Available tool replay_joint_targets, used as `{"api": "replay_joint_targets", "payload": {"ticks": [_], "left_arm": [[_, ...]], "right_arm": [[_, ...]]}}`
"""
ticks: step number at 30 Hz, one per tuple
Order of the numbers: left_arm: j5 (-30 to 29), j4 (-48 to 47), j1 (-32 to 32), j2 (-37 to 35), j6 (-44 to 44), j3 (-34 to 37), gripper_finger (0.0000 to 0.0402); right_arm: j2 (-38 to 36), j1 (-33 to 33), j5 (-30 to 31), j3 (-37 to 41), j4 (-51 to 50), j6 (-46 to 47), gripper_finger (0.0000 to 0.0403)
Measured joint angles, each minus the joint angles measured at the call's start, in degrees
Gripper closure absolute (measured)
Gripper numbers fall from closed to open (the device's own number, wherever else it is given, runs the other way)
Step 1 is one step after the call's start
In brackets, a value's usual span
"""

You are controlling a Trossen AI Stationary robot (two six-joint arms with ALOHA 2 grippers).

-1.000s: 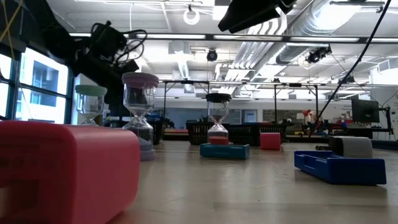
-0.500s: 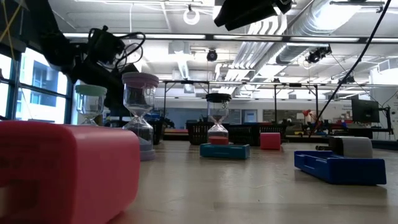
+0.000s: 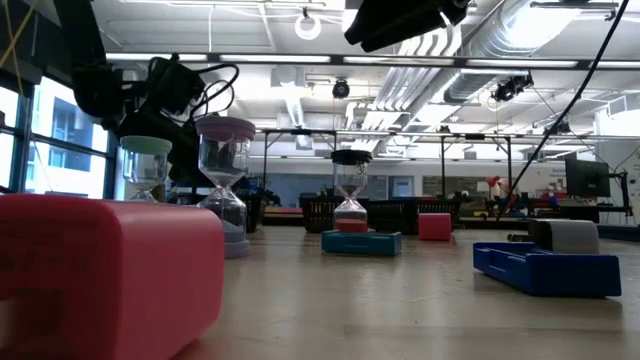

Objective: Pick & Place Office items
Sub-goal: Put the light green hourglass into the left black bin

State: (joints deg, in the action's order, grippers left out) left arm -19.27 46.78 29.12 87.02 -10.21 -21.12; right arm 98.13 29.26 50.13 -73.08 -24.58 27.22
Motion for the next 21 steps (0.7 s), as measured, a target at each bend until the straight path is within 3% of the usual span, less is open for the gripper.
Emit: {"api": "replay_joint_targets", "payload": {"ticks": [21], "left_arm": [[0.0, 8.2, 0.0, 0.0, 6.1, 0.0, 0.0174]], "right_arm": [[0.0, 0.0, -2.4, 0.0, 0.0, 0.9, 0.0195]]}}
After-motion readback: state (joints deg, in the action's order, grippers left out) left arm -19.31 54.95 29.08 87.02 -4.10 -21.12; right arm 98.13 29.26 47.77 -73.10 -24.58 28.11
